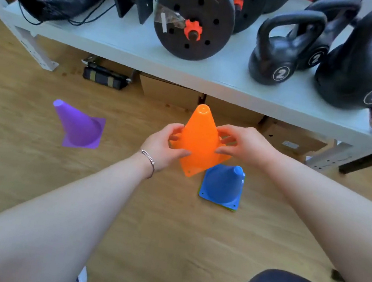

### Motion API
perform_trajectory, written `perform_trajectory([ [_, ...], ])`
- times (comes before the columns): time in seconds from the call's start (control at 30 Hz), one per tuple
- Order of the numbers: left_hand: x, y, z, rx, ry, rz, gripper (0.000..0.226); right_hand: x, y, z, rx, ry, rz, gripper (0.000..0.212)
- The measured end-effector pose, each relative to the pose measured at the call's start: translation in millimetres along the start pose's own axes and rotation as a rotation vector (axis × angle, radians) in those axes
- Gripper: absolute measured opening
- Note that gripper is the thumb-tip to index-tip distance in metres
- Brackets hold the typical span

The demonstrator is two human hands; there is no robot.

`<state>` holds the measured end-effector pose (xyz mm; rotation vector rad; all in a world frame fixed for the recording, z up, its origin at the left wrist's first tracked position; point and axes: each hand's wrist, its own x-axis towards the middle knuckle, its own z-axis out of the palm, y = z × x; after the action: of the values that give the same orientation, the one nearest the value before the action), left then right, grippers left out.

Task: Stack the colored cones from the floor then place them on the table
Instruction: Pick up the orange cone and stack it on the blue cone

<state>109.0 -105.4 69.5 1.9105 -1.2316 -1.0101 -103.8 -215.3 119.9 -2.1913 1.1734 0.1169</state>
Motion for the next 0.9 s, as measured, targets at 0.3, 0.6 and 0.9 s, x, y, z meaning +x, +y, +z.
perform_trajectory([
  [0.3,13,40,54,0.135,-0.256,0.168,0.068,-56,60,-7,0.077,0.072,0.147,0.050],
  [0.6,25,33,92,0.231,-0.414,0.133,0.074,-69,89,34,0.034,0.020,0.251,0.061],
  [0.9,35,-6,117,0.234,-0.511,0.073,0.069,-53,112,76,0.062,-0.045,0.331,0.056],
])
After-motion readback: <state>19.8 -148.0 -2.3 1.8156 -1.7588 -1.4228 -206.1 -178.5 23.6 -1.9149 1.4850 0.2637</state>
